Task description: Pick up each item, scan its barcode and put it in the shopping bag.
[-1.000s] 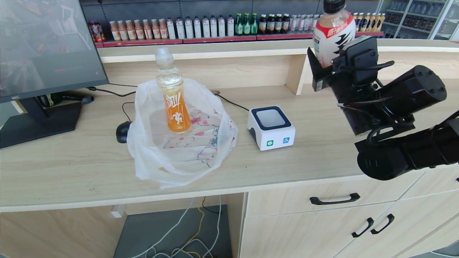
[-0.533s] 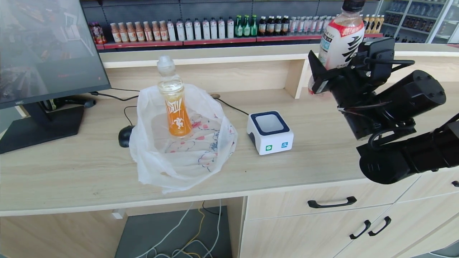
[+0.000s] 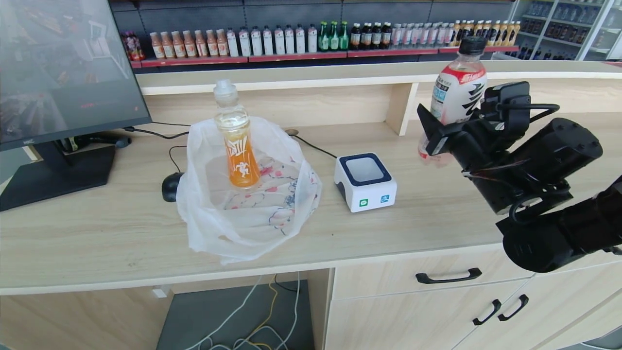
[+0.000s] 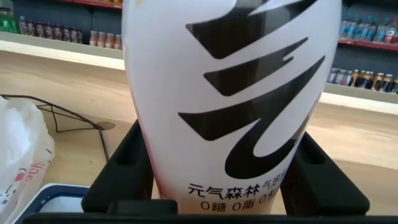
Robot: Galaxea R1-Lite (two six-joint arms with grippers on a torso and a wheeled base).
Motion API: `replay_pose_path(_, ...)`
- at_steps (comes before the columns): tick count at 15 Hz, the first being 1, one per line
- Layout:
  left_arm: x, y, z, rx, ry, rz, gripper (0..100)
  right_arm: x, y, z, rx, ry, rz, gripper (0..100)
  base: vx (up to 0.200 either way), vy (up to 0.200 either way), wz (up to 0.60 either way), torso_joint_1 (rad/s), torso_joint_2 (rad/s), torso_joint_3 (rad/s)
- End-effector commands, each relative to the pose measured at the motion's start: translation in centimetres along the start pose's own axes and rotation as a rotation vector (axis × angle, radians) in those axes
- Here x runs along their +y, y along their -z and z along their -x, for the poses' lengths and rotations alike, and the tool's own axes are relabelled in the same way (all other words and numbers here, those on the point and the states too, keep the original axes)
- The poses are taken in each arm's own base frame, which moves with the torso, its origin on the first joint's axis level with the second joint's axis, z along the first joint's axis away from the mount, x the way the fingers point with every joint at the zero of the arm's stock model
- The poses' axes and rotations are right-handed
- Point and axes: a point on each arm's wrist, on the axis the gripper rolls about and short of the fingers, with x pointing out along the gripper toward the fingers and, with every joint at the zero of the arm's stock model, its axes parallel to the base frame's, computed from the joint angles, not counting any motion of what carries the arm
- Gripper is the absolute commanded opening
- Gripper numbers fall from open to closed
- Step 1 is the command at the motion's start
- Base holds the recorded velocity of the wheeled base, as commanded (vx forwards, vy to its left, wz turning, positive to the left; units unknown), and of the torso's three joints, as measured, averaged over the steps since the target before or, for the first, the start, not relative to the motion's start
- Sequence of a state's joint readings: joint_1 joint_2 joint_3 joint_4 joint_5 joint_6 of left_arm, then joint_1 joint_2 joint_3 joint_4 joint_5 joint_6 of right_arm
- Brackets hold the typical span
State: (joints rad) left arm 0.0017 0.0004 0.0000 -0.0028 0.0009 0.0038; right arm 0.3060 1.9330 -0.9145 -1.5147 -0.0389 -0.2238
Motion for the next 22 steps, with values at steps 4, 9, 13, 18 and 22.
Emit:
replay_pose_path(4,0.0,0.0,0.0,-0.001,-0.001,-0.001,100,-3.0,-5.1,4.6,0.176,0.029,-0.062,0,0.000,0.000,0.00,0.000,0.00,0.000)
replay_pose_path(9,0.0,0.0,0.0,-0.001,-0.001,0.001,100,1.7,-7.2,10.2,0.274,-0.216,-0.304,0,0.000,0.000,0.00,0.000,0.00,0.000)
replay_pose_path(13,0.0,0.0,0.0,-0.001,-0.001,-0.001,100,1.9,-6.8,9.0,0.270,-0.190,-0.287,0,0.000,0.000,0.00,0.000,0.00,0.000)
replay_pose_path(18,0.0,0.0,0.0,-0.001,-0.001,0.001,100,2.0,-7.1,8.4,0.251,-0.162,-0.270,0,0.000,0.000,0.00,0.000,0.00,0.000)
replay_pose_path(22,0.0,0.0,0.0,-0.001,-0.001,-0.001,100,2.8,-7.1,8.6,0.255,-0.196,-0.249,0,0.000,0.000,0.00,0.000,0.00,0.000)
